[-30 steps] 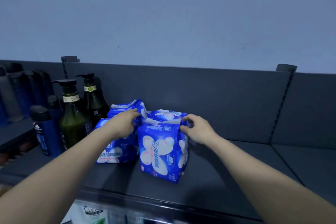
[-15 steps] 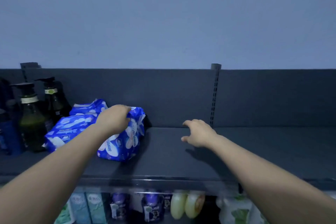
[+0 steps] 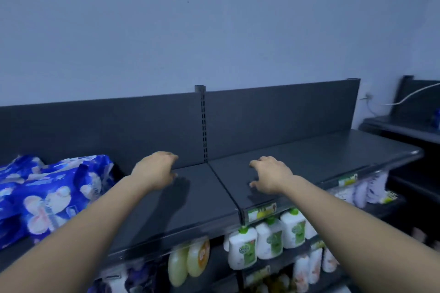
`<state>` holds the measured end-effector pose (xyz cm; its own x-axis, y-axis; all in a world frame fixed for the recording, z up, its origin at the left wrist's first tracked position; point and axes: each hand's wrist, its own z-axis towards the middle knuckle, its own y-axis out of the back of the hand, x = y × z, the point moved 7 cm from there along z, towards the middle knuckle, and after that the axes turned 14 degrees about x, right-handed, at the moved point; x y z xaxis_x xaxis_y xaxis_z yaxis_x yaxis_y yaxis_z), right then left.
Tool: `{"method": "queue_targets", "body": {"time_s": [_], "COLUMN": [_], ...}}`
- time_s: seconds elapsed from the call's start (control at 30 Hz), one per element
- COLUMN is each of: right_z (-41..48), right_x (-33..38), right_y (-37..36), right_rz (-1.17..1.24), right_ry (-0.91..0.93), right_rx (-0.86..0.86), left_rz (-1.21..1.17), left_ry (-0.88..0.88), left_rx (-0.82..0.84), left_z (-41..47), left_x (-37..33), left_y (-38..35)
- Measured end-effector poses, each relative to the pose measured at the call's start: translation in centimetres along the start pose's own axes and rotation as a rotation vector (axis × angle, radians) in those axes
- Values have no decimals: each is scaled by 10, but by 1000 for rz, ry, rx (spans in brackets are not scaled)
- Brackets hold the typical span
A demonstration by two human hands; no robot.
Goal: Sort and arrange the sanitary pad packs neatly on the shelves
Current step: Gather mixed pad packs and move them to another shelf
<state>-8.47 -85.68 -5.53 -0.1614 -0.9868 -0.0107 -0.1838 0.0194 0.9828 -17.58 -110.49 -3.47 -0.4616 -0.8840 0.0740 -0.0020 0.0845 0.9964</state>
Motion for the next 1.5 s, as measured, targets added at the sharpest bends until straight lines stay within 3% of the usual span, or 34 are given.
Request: {"method": "queue_targets", "body": {"time_s": [0.63,1.27,1.5], "right_z": [-195,-458,-550], "right_x": [-149,-354,-425], "right_y": [-46,-93,-110], "right_rz": [160,174,213], "right_ry": [-517,-910,-1009], "right_rx": [10,44,13], "left_rz": [21,11,16], "left_ry": [-609,-1056,-1142], "left_rx": [5,-3,-8], "left_z": [-11,-139,-187], "left_x": [-246,-591,-703], "left_y": [-7,22,32]}}
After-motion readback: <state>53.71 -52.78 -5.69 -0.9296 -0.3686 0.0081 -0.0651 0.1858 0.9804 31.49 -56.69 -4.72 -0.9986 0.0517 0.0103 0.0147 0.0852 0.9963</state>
